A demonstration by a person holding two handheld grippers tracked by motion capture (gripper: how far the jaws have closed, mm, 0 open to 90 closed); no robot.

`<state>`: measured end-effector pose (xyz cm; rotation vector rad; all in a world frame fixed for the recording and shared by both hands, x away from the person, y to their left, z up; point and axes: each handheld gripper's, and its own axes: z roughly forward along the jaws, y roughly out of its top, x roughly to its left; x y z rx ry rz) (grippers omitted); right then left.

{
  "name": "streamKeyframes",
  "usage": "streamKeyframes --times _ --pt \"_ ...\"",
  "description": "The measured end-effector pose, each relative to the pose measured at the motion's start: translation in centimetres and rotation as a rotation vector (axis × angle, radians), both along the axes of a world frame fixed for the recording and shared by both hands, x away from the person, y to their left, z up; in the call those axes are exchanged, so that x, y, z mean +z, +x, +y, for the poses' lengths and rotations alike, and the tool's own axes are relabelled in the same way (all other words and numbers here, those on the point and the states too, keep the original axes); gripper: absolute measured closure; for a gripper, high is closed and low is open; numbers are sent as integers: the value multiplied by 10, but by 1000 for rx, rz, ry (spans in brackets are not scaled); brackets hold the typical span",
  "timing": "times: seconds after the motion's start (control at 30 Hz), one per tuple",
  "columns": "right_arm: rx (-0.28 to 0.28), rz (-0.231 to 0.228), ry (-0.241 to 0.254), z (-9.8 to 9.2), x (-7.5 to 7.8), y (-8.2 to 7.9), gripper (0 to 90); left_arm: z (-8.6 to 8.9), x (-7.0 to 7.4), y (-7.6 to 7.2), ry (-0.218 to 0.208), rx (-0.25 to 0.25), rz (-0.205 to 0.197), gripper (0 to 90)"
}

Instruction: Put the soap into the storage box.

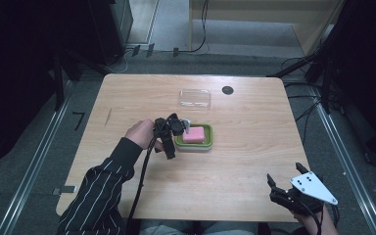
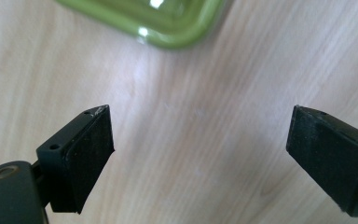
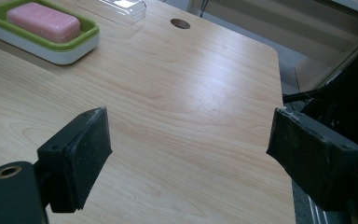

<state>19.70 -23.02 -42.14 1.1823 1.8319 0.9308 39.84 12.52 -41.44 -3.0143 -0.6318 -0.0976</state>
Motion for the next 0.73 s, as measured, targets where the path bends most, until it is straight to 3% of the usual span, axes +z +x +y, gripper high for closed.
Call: streamKeyframes --times 0.33,0.53,0.73 --pt "8 -3 1 2 0 2 135 22 -10 -23 12 45 7 72" --pt "11 -3 0 3 0 3 135 31 -18 -30 8 73 -5 61" --pt "21 -5 0 4 0 5 135 41 -25 -37 24 95 11 57"
